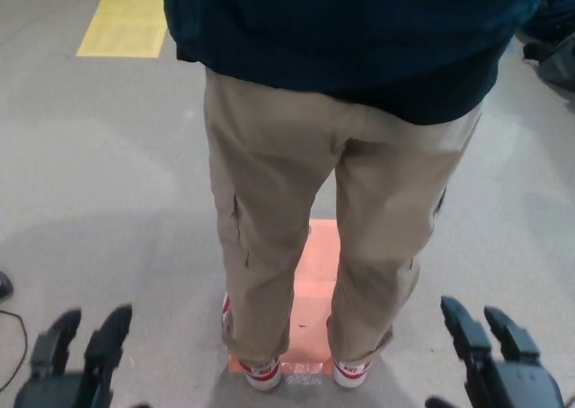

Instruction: A person hands a coat to the robot and the robot grabs it with both hands and holds it while the person wears the coat.

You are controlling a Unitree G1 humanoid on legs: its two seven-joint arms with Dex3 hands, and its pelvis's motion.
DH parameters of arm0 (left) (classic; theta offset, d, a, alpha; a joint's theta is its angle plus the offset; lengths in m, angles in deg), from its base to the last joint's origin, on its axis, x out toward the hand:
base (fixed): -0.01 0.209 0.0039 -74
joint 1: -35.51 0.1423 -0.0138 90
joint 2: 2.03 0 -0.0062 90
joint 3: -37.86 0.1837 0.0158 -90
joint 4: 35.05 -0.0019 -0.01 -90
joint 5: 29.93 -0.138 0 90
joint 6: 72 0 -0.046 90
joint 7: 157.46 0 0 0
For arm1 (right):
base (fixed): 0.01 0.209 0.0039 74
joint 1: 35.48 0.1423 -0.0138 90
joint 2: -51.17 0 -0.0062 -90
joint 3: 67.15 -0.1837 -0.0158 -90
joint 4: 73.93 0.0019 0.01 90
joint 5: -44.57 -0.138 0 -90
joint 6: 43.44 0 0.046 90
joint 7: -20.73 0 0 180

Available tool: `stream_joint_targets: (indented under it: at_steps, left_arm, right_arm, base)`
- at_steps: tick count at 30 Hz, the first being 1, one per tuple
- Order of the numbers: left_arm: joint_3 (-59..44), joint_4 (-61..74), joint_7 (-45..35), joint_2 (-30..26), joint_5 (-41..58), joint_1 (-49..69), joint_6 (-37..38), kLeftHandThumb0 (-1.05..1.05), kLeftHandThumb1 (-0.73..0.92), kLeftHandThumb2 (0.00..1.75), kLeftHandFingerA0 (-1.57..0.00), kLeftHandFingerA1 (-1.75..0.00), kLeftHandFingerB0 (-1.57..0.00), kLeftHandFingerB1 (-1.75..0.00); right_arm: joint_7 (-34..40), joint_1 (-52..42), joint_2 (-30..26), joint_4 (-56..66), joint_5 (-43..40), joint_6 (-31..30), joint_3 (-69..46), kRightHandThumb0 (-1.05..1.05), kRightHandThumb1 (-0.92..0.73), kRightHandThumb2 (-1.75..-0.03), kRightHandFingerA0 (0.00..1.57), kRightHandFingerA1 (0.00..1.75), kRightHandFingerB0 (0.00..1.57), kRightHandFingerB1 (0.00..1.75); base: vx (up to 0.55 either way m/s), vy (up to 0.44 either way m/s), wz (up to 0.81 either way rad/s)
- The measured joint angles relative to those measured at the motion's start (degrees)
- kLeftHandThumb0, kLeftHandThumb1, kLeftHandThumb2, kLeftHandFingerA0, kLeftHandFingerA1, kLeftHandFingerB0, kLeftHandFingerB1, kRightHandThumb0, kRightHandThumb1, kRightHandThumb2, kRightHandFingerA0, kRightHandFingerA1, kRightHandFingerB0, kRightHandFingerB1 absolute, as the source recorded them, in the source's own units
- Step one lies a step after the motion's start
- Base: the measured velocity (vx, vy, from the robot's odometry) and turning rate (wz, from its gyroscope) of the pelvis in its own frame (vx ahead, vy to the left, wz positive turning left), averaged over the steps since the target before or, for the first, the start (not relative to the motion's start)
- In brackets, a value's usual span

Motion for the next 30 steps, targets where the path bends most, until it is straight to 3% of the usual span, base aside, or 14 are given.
stream_joint_targets:
  at_steps: [1,2,3,7,8,10,11,15,21,22,23,24,25,30]
  left_arm:
    - [0.1,-0.7,-0.4,0.0,0.3,-1.2,0.2,-0.64,0.53,0.84,-0.32,-0.49,-0.03,-0.22]
    - [0.1,-1.8,-1.4,0.0,0.8,-3.2,0.5,-0.62,0.51,0.83,-0.33,-0.48,-0.03,-0.24]
    - [0.2,-2.3,-1.8,0.0,1.1,-4.2,0.5,-0.65,0.53,0.85,-0.32,-0.48,-0.02,-0.22]
    - [0.6,-4.0,-3.9,0.0,1.5,-8.2,0.5,-0.66,0.53,0.85,-0.32,-0.48,-0.02,-0.21]
    - [0.7,-4.5,-4.5,0.0,1.6,-9.2,0.5,-0.58,0.65,0.59,-0.35,-0.32,0.0,-0.21]
    - [0.8,-4.9,-5.7,0.0,1.8,-10.4,0.5,-0.57,0.65,0.59,-0.36,-0.33,0.0,-0.23]
    - [0.9,-5.1,-6.3,0.0,1.9,-10.8,0.5,-0.61,0.51,0.83,-0.3,-0.47,0.0,-0.2]
    - [0.9,-5.9,-8.5,0.0,2.6,-12.2,0.5,-0.58,0.69,0.6,-0.34,-0.32,0.0,-0.23]
    - [1.4,-8.1,-12.8,0.0,3.6,-14.4,0.5,-0.59,0.75,0.63,-0.29,-0.31,0.0,-0.16]
    - [1.5,-8.5,-13.5,0.0,3.7,-14.9,0.5,-0.69,0.63,0.9,-0.23,-0.44,0.0,-0.13]
    - [1.8,-9.1,-14.7,0.0,3.9,-15.7,0.5,-0.69,0.63,0.9,-0.23,-0.44,0.0,-0.13]
    - [2.0,-9.5,-15.6,0.0,4.1,-16.4,0.5,-0.6,0.77,0.64,-0.29,-0.31,0.0,-0.15]
    - [2.2,-9.8,-16.4,0.0,4.2,-16.9,0.5,-0.68,0.63,0.91,-0.25,-0.46,0.0,-0.16]
    - [2.7,-10.6,-18.9,0.0,5.2,-17.9,0.5,-0.7,0.65,0.91,-0.23,-0.44,0.0,-0.12]
  right_arm:
    - [-0.7,1.2,0.0,-0.7,-0.2,-0.5,0.0,-0.47,-0.67,-0.64,0.12,0.3,0.09,0.18]
    - [-2.1,3.2,0.1,-1.5,-0.6,-1.6,-0.1,-0.3,-0.59,-1.07,0.0,0.49,0.0,0.48]
    - [-2.9,4.2,0.1,-1.8,-0.8,-2.2,-0.1,-0.49,-0.61,-0.73,0.16,0.37,0.13,0.34]
    - [-6.8,8.2,0.1,-2.3,-1.7,-4.7,-0.1,-0.45,-0.7,-0.61,0.22,0.3,0.17,0.27]
    - [-8.1,9.4,0.1,-2.4,-2.0,-5.5,-0.1,-0.51,-0.65,-0.76,0.2,0.37,0.18,0.36]
    - [-9.9,10.7,0.1,-2.6,-2.3,-6.4,-0.1,-0.51,-0.66,-0.76,0.2,0.38,0.19,0.36]
    - [-10.8,11.3,0.0,-2.7,-2.5,-6.8,-0.1,-0.5,-0.66,-0.76,0.2,0.38,0.18,0.36]
    - [-14.2,13.1,-0.2,-3.4,-3.2,-7.9,0.0,-0.49,-0.66,-0.76,0.21,0.37,0.18,0.35]
    - [-20.8,16.2,-1.1,-5.7,-4.8,-8.6,0.7,-0.5,-0.68,-0.78,0.19,0.36,0.14,0.35]
    - [-21.6,16.8,-1.2,-6.2,-5.0,-8.7,0.8,-0.49,-0.67,-0.78,0.19,0.36,0.14,0.35]
    - [-22.9,17.7,-1.6,-6.8,-5.4,-8.8,1.0,-0.49,-0.67,-0.78,0.19,0.36,0.14,0.35]
    - [-23.9,18.4,-1.9,-7.3,-5.8,-8.8,1.2,-0.46,-0.68,-0.77,0.21,0.36,0.14,0.34]
    - [-24.6,18.9,-2.1,-7.6,-6.1,-8.8,1.3,-0.38,-0.76,-0.64,0.29,0.31,0.16,0.27]
    - [-26.6,19.4,-2.9,-8.5,-7.3,-8.2,1.9,-0.37,-0.76,-0.64,0.31,0.31,0.16,0.27]
  base:
    - [0.0,0.0,0.0]
    - [0.0,0.0,0.0]
    - [0.0,0.0,0.0]
    - [0.0,0.0,0.0]
    - [0.0,0.0,0.0]
    - [0.0,0.0,0.0]
    - [0.0,0.0,0.0]
    - [0.0,0.0,0.0]
    - [0.0,0.0,0.0]
    - [0.0,0.0,0.0]
    - [0.0,0.0,0.0]
    - [0.0,0.0,0.0]
    - [0.0,0.0,0.0]
    - [0.0,0.0,0.0]
